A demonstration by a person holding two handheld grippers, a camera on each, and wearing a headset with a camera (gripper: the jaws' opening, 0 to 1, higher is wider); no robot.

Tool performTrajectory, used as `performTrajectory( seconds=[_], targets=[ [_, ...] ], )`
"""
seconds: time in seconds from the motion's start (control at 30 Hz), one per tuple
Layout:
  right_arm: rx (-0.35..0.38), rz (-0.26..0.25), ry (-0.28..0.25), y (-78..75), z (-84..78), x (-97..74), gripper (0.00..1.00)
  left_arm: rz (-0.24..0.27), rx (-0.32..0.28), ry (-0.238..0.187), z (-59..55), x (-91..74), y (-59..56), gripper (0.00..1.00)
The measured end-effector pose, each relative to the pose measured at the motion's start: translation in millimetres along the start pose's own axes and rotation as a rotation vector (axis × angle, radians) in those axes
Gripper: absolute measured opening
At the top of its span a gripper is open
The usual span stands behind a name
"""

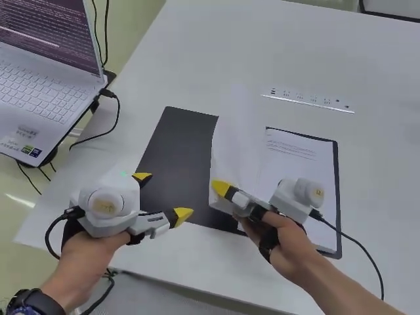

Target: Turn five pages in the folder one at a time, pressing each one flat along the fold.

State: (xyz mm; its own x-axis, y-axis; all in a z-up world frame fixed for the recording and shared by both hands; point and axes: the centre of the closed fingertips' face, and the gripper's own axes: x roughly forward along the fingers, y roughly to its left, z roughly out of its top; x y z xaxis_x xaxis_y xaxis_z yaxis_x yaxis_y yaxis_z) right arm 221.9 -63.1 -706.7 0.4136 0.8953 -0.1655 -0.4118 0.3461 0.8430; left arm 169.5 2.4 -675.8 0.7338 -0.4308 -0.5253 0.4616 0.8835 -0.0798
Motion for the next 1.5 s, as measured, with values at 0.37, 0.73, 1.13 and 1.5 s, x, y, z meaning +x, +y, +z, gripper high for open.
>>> performTrajectory(
  seconds=[0.37,0.73,1.13,1.5],
  targets=[
    [0.02,-0.01,0.031,-4.1,-8.9,20.3,0.0,0.018,-0.01,-0.002,-2.7,-7.7,6.1,0.66],
    [0.063,-0.062,0.061,-21.3,-27.9,32.0,0.0,0.022,-0.021,-0.002,-3.2,-10.5,6.8,0.66],
    [0.14,-0.151,0.036,-48.4,-32.2,40.6,0.0,0.027,-0.037,0.0,-5.5,-9.5,3.1,0.66],
    [0.104,-0.18,0.067,-58.0,-42.5,47.1,0.1,0.038,-0.046,0.013,-8.2,-10.6,6.6,0.66]
  ],
)
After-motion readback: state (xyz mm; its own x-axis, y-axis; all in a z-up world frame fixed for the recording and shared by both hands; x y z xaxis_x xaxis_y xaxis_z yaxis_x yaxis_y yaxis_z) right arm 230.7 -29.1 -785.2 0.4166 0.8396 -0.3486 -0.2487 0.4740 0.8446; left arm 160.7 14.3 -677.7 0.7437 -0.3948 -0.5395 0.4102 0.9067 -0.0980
